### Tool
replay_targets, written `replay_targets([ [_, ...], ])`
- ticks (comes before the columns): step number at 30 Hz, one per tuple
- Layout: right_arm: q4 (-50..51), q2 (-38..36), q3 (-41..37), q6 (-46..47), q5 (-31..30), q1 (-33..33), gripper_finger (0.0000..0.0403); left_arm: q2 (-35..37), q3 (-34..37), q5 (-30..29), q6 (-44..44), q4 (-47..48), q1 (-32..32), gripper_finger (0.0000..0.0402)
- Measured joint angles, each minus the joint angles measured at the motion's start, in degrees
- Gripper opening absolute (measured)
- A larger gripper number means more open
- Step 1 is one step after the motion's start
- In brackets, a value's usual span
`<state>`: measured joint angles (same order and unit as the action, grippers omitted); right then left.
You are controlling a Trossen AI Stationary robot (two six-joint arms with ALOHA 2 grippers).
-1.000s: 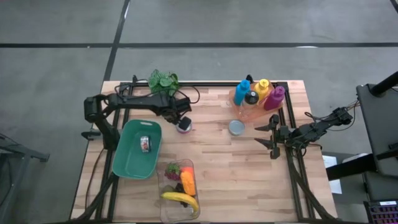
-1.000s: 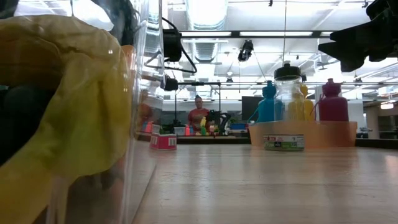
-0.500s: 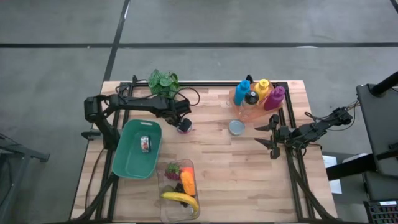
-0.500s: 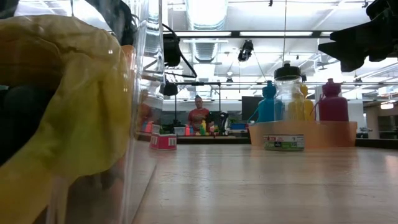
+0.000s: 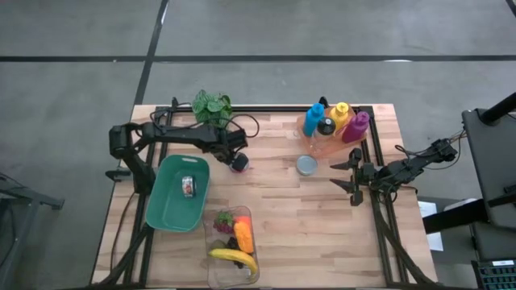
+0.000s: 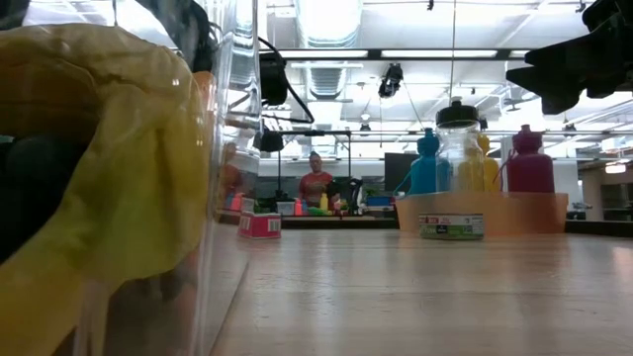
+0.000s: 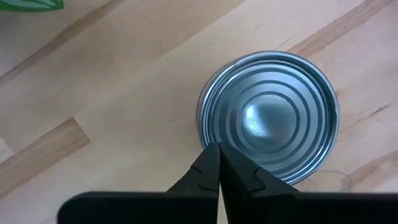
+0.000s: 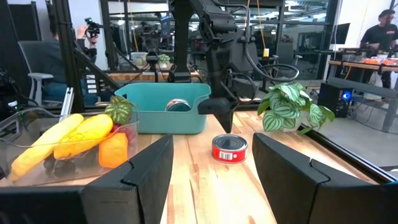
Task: Pick & Place Food Item
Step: Put the red tuna can into the blue bin
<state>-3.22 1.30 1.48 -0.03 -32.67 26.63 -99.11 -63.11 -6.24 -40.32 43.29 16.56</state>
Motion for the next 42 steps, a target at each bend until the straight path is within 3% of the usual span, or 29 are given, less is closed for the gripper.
replay_targets([
  [42, 0.0, 0.0, 0.0, 0.0, 0.0, 0.0, 0.0217, 0.7, 4.2, 2.2, 0.0, -1.0, 0.0, 0.0000],
])
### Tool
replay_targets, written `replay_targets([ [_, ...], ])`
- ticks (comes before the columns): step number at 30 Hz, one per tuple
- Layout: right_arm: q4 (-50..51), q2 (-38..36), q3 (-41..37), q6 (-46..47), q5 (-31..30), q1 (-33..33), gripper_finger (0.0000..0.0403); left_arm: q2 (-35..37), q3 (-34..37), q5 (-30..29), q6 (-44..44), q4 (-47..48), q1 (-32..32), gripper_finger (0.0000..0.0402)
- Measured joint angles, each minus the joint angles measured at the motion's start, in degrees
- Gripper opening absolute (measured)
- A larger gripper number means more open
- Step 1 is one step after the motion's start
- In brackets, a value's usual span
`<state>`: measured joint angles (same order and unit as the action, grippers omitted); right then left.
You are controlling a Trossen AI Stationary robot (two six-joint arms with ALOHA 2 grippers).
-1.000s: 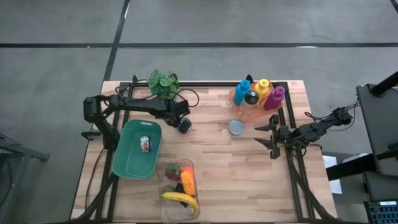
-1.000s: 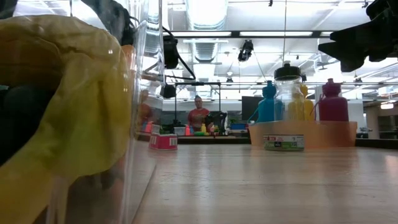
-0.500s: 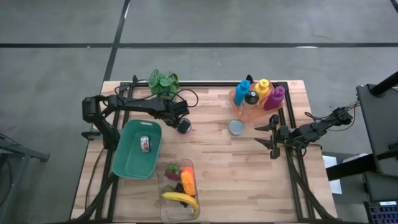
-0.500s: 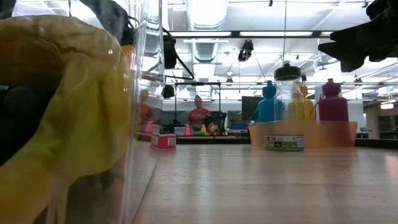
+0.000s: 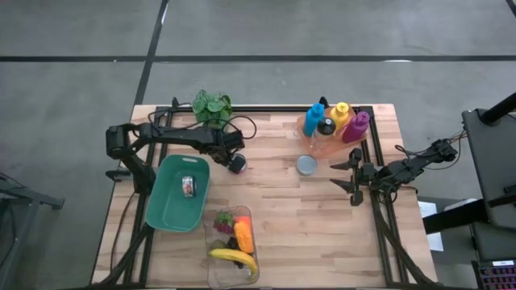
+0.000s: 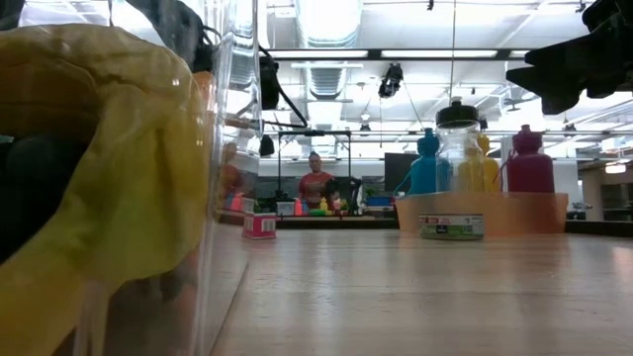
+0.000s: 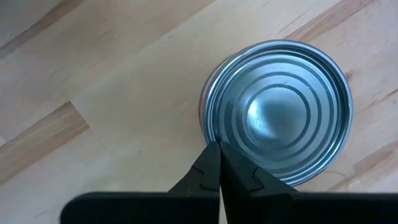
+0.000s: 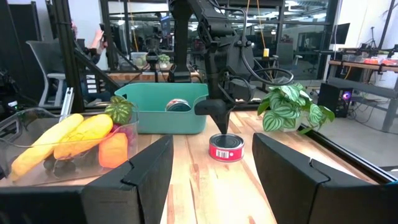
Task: Pick & Place Food Item
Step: Put the red tuna can into the blue bin
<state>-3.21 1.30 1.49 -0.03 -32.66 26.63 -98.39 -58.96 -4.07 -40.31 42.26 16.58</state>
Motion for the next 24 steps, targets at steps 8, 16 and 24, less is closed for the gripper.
replay_targets([
  [8, 0.0, 0.0, 0.0, 0.0, 0.0, 0.0, 0.0217, 0.0, 0.1, 0.2, 1.0, 0.5, 0.0, 0.0000],
  [16, 0.0, 0.0, 0.0, 0.0, 0.0, 0.0, 0.0217, 0.0, 0.5, -3.4, 4.3, -0.2, -1.1, 0.0000],
  [24, 0.0, 0.0, 0.0, 0.0, 0.0, 0.0, 0.0217, 0.1, 1.6, -5.0, 3.3, -2.4, -2.2, 0.0000],
])
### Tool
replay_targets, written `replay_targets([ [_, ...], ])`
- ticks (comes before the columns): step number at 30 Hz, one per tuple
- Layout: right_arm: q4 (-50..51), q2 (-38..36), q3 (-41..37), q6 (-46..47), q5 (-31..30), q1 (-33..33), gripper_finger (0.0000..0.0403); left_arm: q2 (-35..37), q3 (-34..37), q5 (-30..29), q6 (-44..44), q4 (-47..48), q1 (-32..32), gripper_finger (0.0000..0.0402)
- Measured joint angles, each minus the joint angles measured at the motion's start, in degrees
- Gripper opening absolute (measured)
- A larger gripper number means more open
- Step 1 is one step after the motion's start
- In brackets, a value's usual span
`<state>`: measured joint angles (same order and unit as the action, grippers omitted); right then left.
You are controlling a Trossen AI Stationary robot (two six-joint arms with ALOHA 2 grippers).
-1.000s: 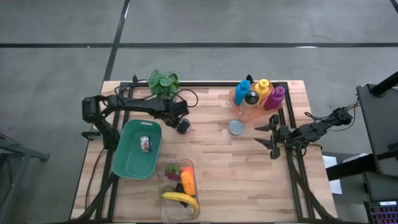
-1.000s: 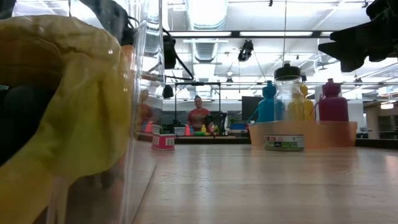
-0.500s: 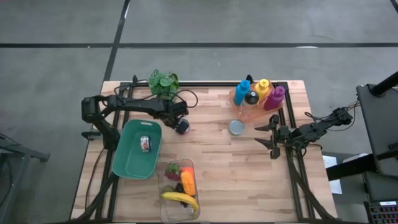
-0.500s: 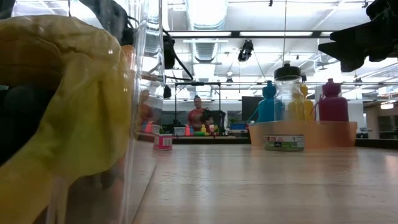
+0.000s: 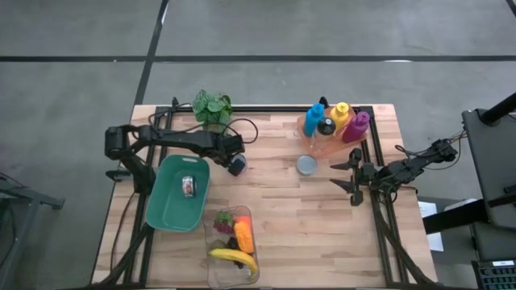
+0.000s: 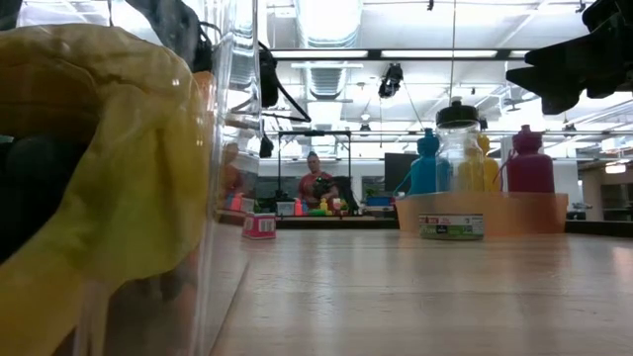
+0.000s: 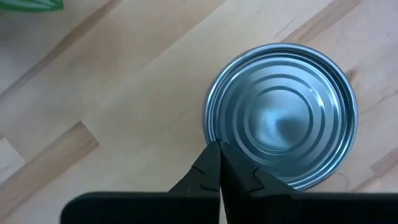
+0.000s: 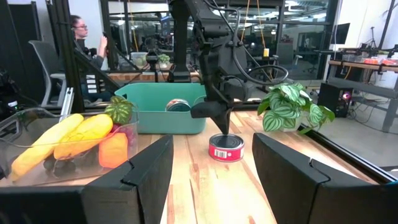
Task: Pick & Place Food Item
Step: Put the red tuna can into the blue bin
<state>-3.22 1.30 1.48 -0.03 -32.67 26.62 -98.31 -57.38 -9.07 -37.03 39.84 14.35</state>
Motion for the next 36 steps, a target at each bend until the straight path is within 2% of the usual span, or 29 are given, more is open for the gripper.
replay_targets([
  [11, 0.0, 0.0, 0.0, 0.0, 0.0, 0.0, 0.0217, 0.3, 1.5, 1.4, -3.5, -1.0, 0.0, 0.0000],
  [26, 0.0, 0.0, 0.0, 0.0, 0.0, 0.0, 0.0217, 0.2, -0.7, 3.5, -0.9, 4.5, 0.0, 0.0000],
  [36, 0.0, 0.0, 0.0, 0.0, 0.0, 0.0, 0.0217, -0.2, -0.7, 4.3, 0.9, -4.1, -0.1, 0.0000],
])
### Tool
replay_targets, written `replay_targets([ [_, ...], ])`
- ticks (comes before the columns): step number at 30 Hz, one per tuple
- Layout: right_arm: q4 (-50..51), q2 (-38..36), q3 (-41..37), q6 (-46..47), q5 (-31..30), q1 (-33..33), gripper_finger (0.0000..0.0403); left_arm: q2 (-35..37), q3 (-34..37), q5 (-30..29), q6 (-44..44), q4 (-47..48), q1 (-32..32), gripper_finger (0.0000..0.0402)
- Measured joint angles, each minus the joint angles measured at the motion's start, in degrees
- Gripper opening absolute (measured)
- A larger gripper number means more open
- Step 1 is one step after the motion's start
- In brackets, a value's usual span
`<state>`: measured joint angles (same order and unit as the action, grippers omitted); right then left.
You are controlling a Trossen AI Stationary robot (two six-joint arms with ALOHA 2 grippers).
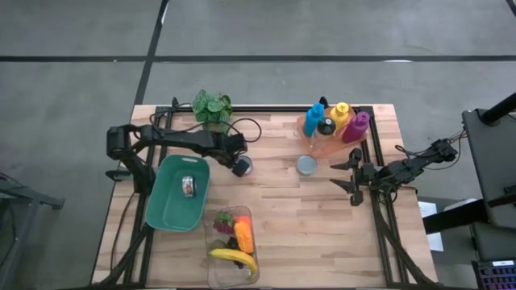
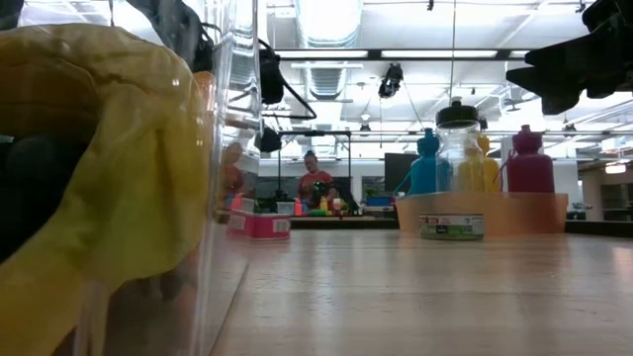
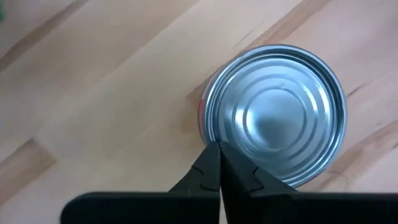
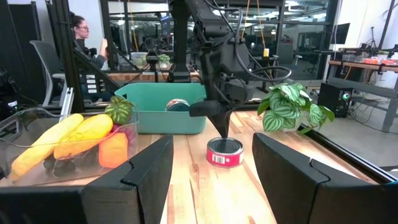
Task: Pick & Place Food Item
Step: Put the red tuna can into the blue bin
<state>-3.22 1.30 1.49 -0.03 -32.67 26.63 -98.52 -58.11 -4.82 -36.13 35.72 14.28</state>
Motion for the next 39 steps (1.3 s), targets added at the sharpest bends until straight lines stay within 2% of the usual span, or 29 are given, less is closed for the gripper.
replay_targets([
  [7, 0.0, 0.0, 0.0, 0.0, 0.0, 0.0, 0.0217, -0.7, 0.0, 2.2, 3.1, -5.1, -0.4, 0.0000],
  [18, 0.0, 0.0, 0.0, 0.0, 0.0, 0.0, 0.0217, -1.5, 0.0, 2.5, 5.8, -10.3, -0.7, 0.0000],
  [39, 0.0, 0.0, 0.0, 0.0, 0.0, 0.0, 0.0217, 0.4, 0.3, 1.4, 7.2, -8.7, -1.0, 0.0000],
])
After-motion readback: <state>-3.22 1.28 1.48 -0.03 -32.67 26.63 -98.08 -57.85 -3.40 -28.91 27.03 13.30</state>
